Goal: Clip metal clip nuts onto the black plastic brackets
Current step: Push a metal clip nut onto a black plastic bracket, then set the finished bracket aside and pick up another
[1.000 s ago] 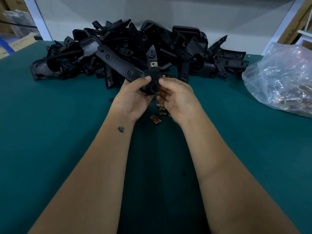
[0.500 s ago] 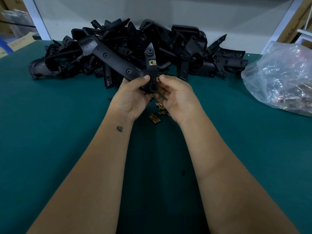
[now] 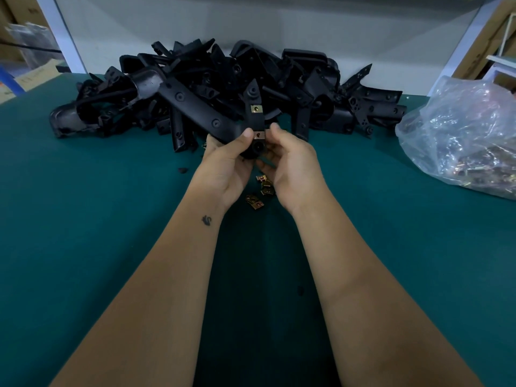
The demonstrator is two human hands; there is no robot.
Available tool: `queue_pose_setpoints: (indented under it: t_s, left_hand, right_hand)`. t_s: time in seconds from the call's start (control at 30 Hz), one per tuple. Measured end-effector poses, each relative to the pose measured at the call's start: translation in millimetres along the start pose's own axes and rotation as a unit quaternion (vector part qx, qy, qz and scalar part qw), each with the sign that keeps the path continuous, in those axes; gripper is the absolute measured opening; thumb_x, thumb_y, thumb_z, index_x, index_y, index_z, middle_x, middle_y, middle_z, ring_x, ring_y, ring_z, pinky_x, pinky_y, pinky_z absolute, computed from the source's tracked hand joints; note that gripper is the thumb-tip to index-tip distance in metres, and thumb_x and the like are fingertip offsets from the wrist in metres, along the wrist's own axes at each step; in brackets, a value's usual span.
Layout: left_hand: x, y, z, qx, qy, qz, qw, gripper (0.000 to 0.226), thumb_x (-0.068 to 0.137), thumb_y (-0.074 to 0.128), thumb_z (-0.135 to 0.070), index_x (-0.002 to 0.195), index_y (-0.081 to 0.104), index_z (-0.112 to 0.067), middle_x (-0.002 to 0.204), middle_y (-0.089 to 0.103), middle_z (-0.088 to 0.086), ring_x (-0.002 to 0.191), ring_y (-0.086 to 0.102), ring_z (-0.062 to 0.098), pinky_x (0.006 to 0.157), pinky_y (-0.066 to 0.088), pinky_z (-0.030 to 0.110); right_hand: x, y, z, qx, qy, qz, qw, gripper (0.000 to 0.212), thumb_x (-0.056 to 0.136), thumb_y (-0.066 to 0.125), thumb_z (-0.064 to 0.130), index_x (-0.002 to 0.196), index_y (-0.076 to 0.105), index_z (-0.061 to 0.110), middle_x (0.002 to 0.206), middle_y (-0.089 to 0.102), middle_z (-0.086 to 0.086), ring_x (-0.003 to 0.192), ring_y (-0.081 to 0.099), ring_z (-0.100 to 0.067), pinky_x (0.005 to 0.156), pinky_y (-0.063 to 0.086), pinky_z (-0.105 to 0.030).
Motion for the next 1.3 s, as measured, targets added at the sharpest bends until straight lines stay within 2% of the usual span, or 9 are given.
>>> queue_pose_setpoints:
  t_s: [0.13, 0.33, 0.47, 0.7, 1.0, 1.1, 1.2, 1.27, 1.3]
  left_hand:
    - [0.9, -2.0, 0.0, -0.013, -0.014, -0.004, 1.000, 0.028, 0.100, 0.049, -0.002, 0.127, 0.047, -0.007, 0.115, 0.060, 0.013, 0.102, 0.061, 0.023, 0.092, 0.051, 0.031]
    - [1.7, -6.6, -1.7, -0.031, -0.014, -0.004, 0.999, 0.022, 0.097, 0.052, -0.004, 0.119, 0.052, -0.007, 0.102, 0.066, 0.006, 0.094, 0.065, 0.018, 0.083, 0.056, 0.027]
    - [0.6, -5.3, -1.9, -0.022, -0.006, 0.014, 1.000, 0.019, 0.096, 0.052, 0.001, 0.110, 0.055, -0.012, 0.097, 0.070, 0.004, 0.090, 0.068, 0.018, 0.076, 0.056, 0.026]
    - [-2.8, -0.2, 0.7, 0.011, -0.058, 0.047, 0.997, 0.045, 0.094, 0.051, 0.004, 0.137, 0.046, -0.009, 0.115, 0.066, 0.008, 0.095, 0.068, 0.018, 0.073, 0.056, 0.026]
    - [-7.1, 5.2, 2.2, 0.036, -0.069, 0.056, 0.995, 0.035, 0.093, 0.051, 0.006, 0.123, 0.049, -0.012, 0.106, 0.069, 0.003, 0.090, 0.069, 0.015, 0.068, 0.056, 0.025]
    - [-9.6, 12.7, 5.4, 0.009, -0.066, 0.029, 0.997, 0.030, 0.093, 0.052, 0.004, 0.120, 0.053, -0.010, 0.104, 0.070, 0.006, 0.092, 0.068, 0.019, 0.070, 0.057, 0.027]
    - [-15.3, 22.8, 13.6, -0.037, -0.084, -0.032, 0.995, 0.021, 0.097, 0.054, -0.006, 0.116, 0.061, -0.001, 0.101, 0.072, 0.012, 0.095, 0.069, 0.025, 0.082, 0.059, 0.034]
    - [-22.8, 32.1, 22.0, -0.066, -0.110, -0.056, 0.990, 0.021, 0.101, 0.051, -0.017, 0.108, 0.065, -0.003, 0.092, 0.074, 0.012, 0.094, 0.070, 0.027, 0.087, 0.058, 0.037]
    - [-26.5, 36.9, 26.4, -0.072, -0.125, -0.068, 0.987, 0.024, 0.103, 0.049, -0.020, 0.106, 0.065, -0.003, 0.088, 0.074, 0.012, 0.090, 0.071, 0.027, 0.082, 0.060, 0.038]
  right_hand:
    - [-0.8, -1.4, 2.3, -0.028, -0.016, 0.002, 0.999, 0.032, 0.101, 0.047, 0.031, 0.088, 0.073, 0.016, 0.086, 0.074, 0.001, 0.077, 0.067, -0.010, 0.074, 0.050, -0.028]
    - [-3.0, -2.5, 8.2, -0.111, -0.084, -0.065, 0.988, 0.012, 0.089, 0.068, 0.012, 0.078, 0.071, 0.014, 0.071, 0.069, 0.006, 0.066, 0.063, -0.004, 0.063, 0.051, -0.017]
    - [-2.8, 0.4, 5.8, -0.120, -0.085, -0.061, 0.987, 0.012, 0.087, 0.069, 0.009, 0.076, 0.070, 0.013, 0.073, 0.069, 0.003, 0.071, 0.064, -0.009, 0.074, 0.053, -0.026]
    - [-1.2, -3.4, 10.1, -0.045, -0.093, -0.070, 0.992, 0.017, 0.090, 0.065, 0.010, 0.077, 0.071, 0.018, 0.075, 0.069, 0.004, 0.081, 0.064, -0.016, 0.077, 0.054, -0.032]
    - [-6.9, -7.1, 18.2, -0.086, -0.090, -0.067, 0.990, 0.018, 0.091, 0.062, 0.012, 0.074, 0.069, 0.016, 0.085, 0.066, -0.008, 0.086, 0.060, -0.023, 0.081, 0.048, -0.038]
    - [-15.7, -6.1, 16.4, -0.076, -0.079, -0.043, 0.993, 0.020, 0.096, 0.056, 0.020, 0.082, 0.070, 0.017, 0.087, 0.070, -0.004, 0.085, 0.064, -0.017, 0.079, 0.050, -0.032]
    - [-28.3, -7.0, 14.9, -0.072, -0.080, -0.037, 0.993, 0.016, 0.095, 0.059, 0.024, 0.089, 0.072, 0.019, 0.091, 0.073, 0.001, 0.085, 0.067, -0.007, 0.073, 0.052, -0.021]
    - [-37.4, -10.8, 16.0, -0.127, -0.091, -0.055, 0.986, 0.008, 0.090, 0.068, 0.022, 0.097, 0.071, 0.022, 0.105, 0.071, -0.001, 0.093, 0.066, -0.005, 0.069, 0.050, -0.014]
    - [-41.8, -15.2, 15.7, -0.153, -0.092, -0.070, 0.981, 0.014, 0.087, 0.071, 0.021, 0.101, 0.070, 0.023, 0.115, 0.067, -0.005, 0.101, 0.064, -0.009, 0.072, 0.050, -0.015]
Point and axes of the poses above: each hand's wrist, its own x-axis towards the middle knuckle, its own y-axis out of the palm, z = x × y, the point moved 4 cm from there along x, towards the middle knuckle
